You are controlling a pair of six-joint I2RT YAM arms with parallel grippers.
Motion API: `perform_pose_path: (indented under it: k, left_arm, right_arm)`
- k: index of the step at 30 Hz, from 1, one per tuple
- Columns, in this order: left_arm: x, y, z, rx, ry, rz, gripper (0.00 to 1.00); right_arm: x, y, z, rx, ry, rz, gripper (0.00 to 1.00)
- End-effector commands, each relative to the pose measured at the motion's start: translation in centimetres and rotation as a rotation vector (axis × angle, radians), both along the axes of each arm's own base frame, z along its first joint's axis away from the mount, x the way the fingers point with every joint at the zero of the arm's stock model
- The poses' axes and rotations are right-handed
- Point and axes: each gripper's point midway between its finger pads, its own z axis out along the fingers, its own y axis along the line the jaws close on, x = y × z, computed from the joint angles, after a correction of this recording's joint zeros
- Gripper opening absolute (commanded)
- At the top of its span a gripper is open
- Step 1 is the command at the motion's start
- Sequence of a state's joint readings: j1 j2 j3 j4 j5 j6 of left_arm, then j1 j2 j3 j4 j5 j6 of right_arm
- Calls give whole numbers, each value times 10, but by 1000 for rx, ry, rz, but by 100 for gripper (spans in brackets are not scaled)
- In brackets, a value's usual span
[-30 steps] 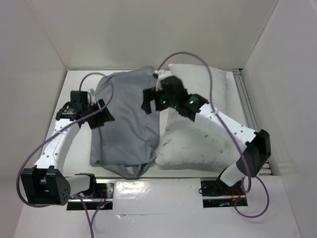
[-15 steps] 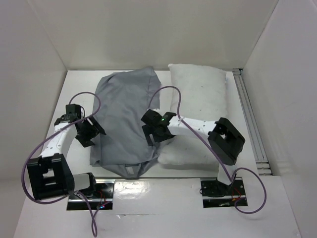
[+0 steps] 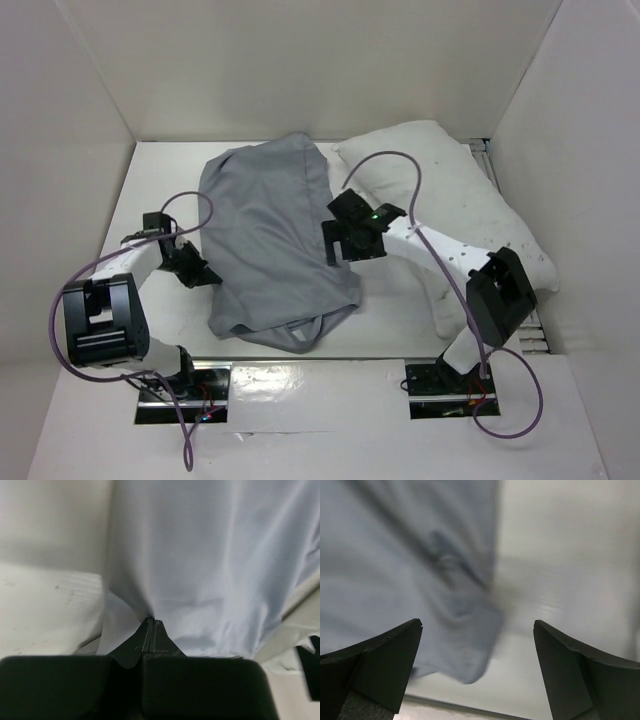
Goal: Put the pillow into the pillowcase
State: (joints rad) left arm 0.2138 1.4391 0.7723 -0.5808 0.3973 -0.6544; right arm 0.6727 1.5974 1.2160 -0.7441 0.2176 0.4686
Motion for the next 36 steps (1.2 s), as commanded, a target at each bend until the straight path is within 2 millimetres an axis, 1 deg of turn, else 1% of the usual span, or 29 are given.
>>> perform_pose_path:
  k: [1, 2, 3, 4, 6, 8, 10, 12, 13, 15, 16, 17, 18, 19, 21, 22, 23, 24, 25, 26, 28, 29, 30, 31, 32, 33, 34, 35, 36]
  left_arm:
    - [20, -8, 21, -70, -93, -48, 0]
    - [23, -10, 29, -79, -131, -73, 0]
    - [23, -12, 32, -72, -150, -92, 0]
    - [24, -11, 40, -56, -167, -99, 0]
    - [31, -10, 62, 39, -251, -168, 0]
    - [31, -7, 76, 129, -272, -197, 0]
    - [32, -4, 95, 217, -311, -224, 0]
    - [34, -6, 101, 228, -333, -231, 0]
    - [34, -6, 105, 230, -345, -230, 0]
    - [36, -12, 107, 212, -364, -246, 0]
    - [38, -12, 105, 207, -358, -237, 0]
    - [38, -14, 106, 196, -361, -242, 0]
    - [41, -15, 103, 186, -358, -246, 0]
    - [41, -15, 101, 179, -345, -236, 0]
    - [46, -15, 105, 179, -361, -227, 0]
    - [50, -14, 114, 191, -384, -211, 0]
    - [53, -12, 118, 202, -394, -205, 0]
    - [56, -12, 123, 199, -404, -193, 0]
    - [57, -12, 131, 203, -426, -191, 0]
    - [62, -14, 143, 191, -456, -187, 0]
    - [66, -18, 149, 184, -466, -185, 0]
    - [68, -22, 155, 176, -478, -186, 0]
    - [72, -30, 146, 168, -459, -210, 0]
    - [78, -34, 147, 166, -466, -221, 0]
    - [84, -37, 151, 164, -471, -232, 10]
    - [90, -40, 150, 169, -473, -253, 26]
    - [93, -46, 140, 151, -421, -275, 50]
    - [96, -46, 141, 154, -408, -287, 56]
    - [99, -51, 154, 180, -424, -316, 60]
  right_arm:
    - [-11, 43, 2, 70, 23, 140, 100]
    - [-12, 45, 2, 81, 31, 137, 100]
    - [-18, 46, -9, 85, 62, 147, 100]
    - [-23, 46, -14, 81, 75, 144, 100]
    - [-30, 43, -22, 87, 98, 125, 100]
    - [-32, 41, -25, 85, 106, 116, 100]
    - [-41, 32, -38, 63, 136, 86, 99]
    - [-45, 30, -45, 62, 151, 63, 95]
    - [-49, 30, -50, 74, 164, 70, 87]
    - [-51, 37, -51, 108, 172, 84, 69]
    - [-52, 40, -54, 124, 175, 91, 56]
    - [-52, 40, -54, 129, 177, 80, 21]
    - [-52, 40, -54, 129, 177, 80, 8]
    - [-46, 40, -50, 123, 153, 73, 0]
    - [-20, 46, -26, 124, 41, 56, 0]
    - [-6, 45, -14, 113, -9, 66, 0]
    - [21, 54, 18, 147, -95, 63, 0]
    - [37, 51, 24, 121, -112, 53, 0]
    - [54, 50, 37, 121, -145, 46, 0]
    - [83, 49, 71, 141, -225, 47, 0]
    - [114, 44, 76, 129, -258, 50, 0]
    - [134, 28, 77, 112, -268, 43, 0]
    - [156, 32, 72, 133, -258, 52, 0]
    - [172, 28, 66, 136, -253, 44, 0]
    - [190, 16, 59, 128, -250, 28, 0]
    - [213, 17, 45, 116, -230, 11, 24]
    - [225, 14, 41, 110, -220, -2, 47]
    - [234, 14, 42, 113, -208, -6, 64]
    - [247, 17, 54, 128, -217, -7, 78]
